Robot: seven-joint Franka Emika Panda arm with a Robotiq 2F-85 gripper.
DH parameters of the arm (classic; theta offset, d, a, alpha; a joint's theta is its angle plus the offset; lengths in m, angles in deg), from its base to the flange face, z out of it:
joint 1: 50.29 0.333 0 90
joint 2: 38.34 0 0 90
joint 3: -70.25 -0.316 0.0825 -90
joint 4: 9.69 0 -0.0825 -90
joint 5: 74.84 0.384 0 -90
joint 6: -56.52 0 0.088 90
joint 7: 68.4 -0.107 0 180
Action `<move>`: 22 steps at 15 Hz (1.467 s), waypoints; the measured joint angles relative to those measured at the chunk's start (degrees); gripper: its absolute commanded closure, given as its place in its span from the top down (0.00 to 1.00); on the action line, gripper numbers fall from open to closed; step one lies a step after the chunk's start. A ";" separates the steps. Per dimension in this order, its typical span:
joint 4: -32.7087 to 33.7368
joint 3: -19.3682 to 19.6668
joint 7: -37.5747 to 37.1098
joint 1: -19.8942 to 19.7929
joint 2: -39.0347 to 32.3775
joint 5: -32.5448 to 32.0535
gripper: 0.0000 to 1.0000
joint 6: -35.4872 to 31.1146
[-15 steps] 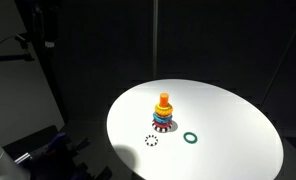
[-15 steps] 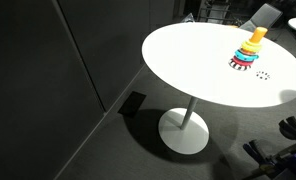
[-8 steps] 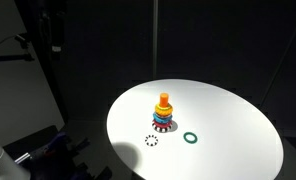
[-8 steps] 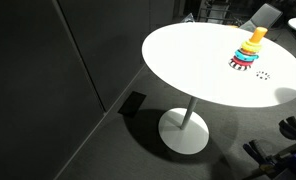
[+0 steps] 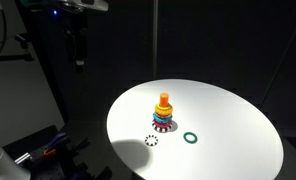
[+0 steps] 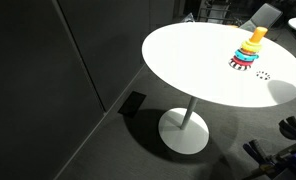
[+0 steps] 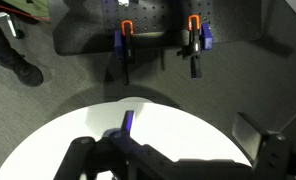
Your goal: Put the stripped ring on the orange stand
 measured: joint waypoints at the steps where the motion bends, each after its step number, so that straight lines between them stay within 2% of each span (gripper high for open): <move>1: -0.38 0.06 -0.04 -0.67 -1.07 -0.10 1.00 -1.73; 6: -0.91 0.49 -0.59 -3.22 -8.09 -0.39 1.00 -10.40; 15: -0.76 1.02 -1.49 -4.82 -22.47 -1.94 1.00 -28.80; 22: 0.85 2.15 -3.02 -5.44 -31.80 -3.76 1.00 -37.17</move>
